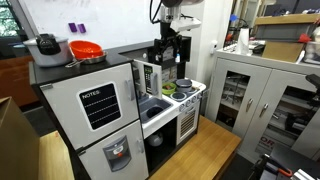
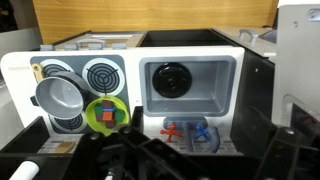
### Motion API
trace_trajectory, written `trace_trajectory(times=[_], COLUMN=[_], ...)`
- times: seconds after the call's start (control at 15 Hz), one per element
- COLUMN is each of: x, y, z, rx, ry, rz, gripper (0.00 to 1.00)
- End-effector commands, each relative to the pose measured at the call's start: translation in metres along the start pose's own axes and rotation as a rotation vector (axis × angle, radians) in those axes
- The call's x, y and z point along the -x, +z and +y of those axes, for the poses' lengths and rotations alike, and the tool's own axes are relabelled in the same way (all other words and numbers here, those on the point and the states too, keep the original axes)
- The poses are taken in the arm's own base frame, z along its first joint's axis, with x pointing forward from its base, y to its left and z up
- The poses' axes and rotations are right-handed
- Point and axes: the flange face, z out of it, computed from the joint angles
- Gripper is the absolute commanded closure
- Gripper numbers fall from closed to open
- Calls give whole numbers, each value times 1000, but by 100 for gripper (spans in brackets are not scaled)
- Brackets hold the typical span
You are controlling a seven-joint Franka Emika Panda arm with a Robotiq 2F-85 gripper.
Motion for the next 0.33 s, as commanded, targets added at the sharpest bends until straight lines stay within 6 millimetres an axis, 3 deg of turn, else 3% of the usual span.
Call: trace_trajectory(times=[0.0,0.27], x=[1,2], y=[-7,-14], z=[21,31], rx=[-16,-21], ry=[88,127], rz=[31,47], gripper=[0,0])
